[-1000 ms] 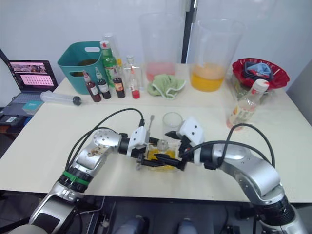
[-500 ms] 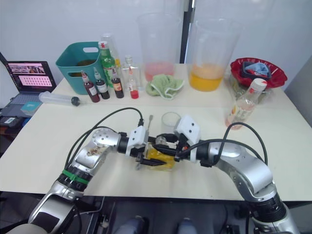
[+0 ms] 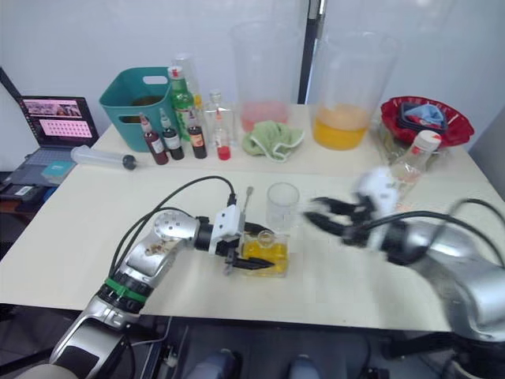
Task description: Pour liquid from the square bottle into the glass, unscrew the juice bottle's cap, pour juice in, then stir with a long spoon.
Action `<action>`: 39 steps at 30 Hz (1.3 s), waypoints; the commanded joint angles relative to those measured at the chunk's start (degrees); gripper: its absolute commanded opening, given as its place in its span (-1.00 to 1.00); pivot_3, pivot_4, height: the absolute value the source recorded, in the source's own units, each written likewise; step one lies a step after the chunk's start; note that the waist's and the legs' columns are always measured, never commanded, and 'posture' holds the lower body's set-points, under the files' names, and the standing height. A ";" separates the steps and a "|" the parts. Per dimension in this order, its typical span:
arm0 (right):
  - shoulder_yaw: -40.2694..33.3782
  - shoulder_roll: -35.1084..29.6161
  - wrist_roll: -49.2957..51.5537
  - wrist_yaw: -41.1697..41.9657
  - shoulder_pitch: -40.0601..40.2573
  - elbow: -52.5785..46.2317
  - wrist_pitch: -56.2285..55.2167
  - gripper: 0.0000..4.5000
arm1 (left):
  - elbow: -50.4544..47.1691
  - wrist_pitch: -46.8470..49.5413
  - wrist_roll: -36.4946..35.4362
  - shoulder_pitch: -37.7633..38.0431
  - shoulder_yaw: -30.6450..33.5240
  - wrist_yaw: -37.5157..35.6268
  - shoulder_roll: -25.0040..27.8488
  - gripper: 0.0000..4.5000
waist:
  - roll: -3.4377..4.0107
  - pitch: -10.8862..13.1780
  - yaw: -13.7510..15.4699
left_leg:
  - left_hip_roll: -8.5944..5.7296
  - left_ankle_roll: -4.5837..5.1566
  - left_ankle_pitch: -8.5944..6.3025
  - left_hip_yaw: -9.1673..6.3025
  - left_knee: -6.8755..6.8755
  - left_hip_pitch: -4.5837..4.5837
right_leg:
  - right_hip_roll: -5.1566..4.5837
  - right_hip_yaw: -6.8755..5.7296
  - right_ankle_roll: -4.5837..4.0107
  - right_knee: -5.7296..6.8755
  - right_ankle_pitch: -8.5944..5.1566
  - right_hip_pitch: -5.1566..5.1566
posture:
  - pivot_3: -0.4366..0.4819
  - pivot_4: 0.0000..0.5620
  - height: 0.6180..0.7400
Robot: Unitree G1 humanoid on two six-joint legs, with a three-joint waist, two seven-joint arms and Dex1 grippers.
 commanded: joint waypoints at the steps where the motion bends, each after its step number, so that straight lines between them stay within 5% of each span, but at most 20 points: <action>1: -7.73 -1.96 -7.80 -1.51 3.24 10.09 -8.66 -0.52 | -0.88 0.65 -0.07 0.14 0.65 1.32 -0.09 0.25 | 0.12 -0.07 -0.43 | 0.01 0.00 0.00 0.05 -0.01 0.07 | 0.00 0.03 0.00 0.01 0.00 0.05 | -0.05 -0.47 1.00; 12: -10.08 -0.85 -19.87 -13.93 -7.50 51.52 -32.45 -0.52 | -2.86 2.09 -0.08 1.17 0.57 2.35 0.08 0.25 | 0.40 -0.21 -1.18 | 0.06 0.03 0.03 0.34 -0.22 0.74 | 0.00 0.31 0.07 -0.13 -0.04 0.58 | -0.05 -0.47 1.00; 19: -7.22 1.74 -20.82 -13.41 -16.08 70.69 -41.25 -0.52 | -4.33 3.04 -0.15 1.84 0.70 2.99 0.55 0.25 | 0.41 -0.21 -1.61 | 0.05 0.05 0.02 0.35 -0.31 0.75 | 0.00 0.33 0.07 -0.18 -0.04 0.60 | -0.05 -0.47 1.00; 32: -3.62 1.49 -22.76 -12.94 -20.28 83.30 -47.13 -0.52 | -5.02 3.13 0.30 2.78 0.87 4.11 1.33 0.25 | 0.44 -0.22 -1.91 | 0.04 0.05 0.02 0.35 -0.40 0.77 | 0.00 0.35 0.07 -0.39 -0.04 0.65 | -0.05 -0.47 1.00; 34: -3.05 1.22 -23.19 -12.65 -20.55 83.57 -47.61 -0.05 | -5.16 3.17 0.27 2.83 0.86 4.19 1.45 0.25 | 0.44 -0.22 -1.93 | 0.04 0.05 0.02 0.35 -0.40 0.77 | 0.00 0.35 0.07 -0.40 -0.04 0.65 | -0.05 -0.47 1.00; 39: -3.08 -0.42 -22.80 -11.87 -20.81 82.84 -48.52 0.67 | -6.33 3.50 -0.19 3.99 1.33 4.51 1.96 0.25 | 0.45 -0.22 -1.96 | 0.04 0.05 0.02 0.35 -0.42 0.77 | -0.01 0.37 0.07 -0.40 -0.04 0.65 | -0.05 -0.47 1.00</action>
